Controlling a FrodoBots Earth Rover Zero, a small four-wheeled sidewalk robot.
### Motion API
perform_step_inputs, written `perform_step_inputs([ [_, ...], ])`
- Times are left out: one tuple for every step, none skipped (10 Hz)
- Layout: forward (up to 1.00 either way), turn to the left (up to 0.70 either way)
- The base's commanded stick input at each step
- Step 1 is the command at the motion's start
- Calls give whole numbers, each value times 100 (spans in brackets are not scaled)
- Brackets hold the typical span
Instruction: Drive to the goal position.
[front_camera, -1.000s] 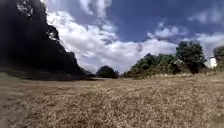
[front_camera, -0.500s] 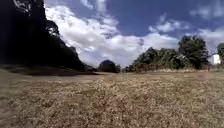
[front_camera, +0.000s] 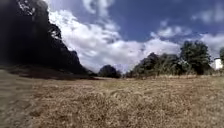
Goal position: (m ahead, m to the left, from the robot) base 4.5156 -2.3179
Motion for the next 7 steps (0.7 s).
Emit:
perform_step_inputs([
  [70,-35],
  [70,-35],
  [70,0],
  [70,0],
  [70,0],
  [70,0],
  [70,-34],
])
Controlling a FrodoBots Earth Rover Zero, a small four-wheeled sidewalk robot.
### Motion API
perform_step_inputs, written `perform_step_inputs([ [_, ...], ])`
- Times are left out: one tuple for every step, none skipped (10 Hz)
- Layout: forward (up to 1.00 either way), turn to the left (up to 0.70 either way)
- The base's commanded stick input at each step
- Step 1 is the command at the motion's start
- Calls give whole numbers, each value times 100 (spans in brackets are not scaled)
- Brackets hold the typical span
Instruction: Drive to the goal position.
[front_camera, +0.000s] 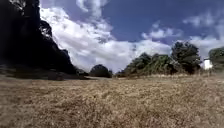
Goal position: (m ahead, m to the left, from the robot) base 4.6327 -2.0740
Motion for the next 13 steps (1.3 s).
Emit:
perform_step_inputs([
  [70,-35],
  [70,-35],
  [70,-35],
  [70,-35],
  [70,-26],
  [70,-4],
  [70,0],
  [70,0],
  [70,0],
  [70,-14],
  [70,-35],
  [70,-35],
  [70,-35],
])
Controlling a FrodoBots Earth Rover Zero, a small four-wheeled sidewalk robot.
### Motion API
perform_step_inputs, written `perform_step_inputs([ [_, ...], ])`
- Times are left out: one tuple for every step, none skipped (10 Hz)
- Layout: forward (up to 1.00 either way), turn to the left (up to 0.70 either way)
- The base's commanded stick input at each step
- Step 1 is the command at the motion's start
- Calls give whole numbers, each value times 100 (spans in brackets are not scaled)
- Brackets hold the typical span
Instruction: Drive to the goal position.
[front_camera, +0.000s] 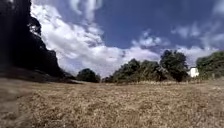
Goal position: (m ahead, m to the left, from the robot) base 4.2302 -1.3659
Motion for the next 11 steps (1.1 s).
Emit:
perform_step_inputs([
  [70,-35],
  [70,-17],
  [70,0],
  [70,0],
  [70,0],
  [70,0],
  [70,0],
  [70,0],
  [70,0],
  [70,0],
  [70,-5],
])
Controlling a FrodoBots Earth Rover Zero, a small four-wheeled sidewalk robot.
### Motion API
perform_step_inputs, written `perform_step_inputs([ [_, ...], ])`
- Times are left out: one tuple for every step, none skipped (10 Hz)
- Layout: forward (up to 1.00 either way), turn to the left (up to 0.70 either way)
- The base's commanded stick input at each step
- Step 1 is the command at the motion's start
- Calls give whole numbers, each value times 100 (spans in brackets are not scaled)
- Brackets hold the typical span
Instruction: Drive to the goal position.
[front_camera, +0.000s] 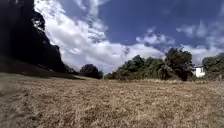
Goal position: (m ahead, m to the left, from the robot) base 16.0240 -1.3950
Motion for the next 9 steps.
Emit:
perform_step_inputs([
  [70,0],
  [70,0],
  [70,0],
  [70,0],
  [70,0],
  [70,0],
  [70,0],
  [70,0],
  [70,-2],
])
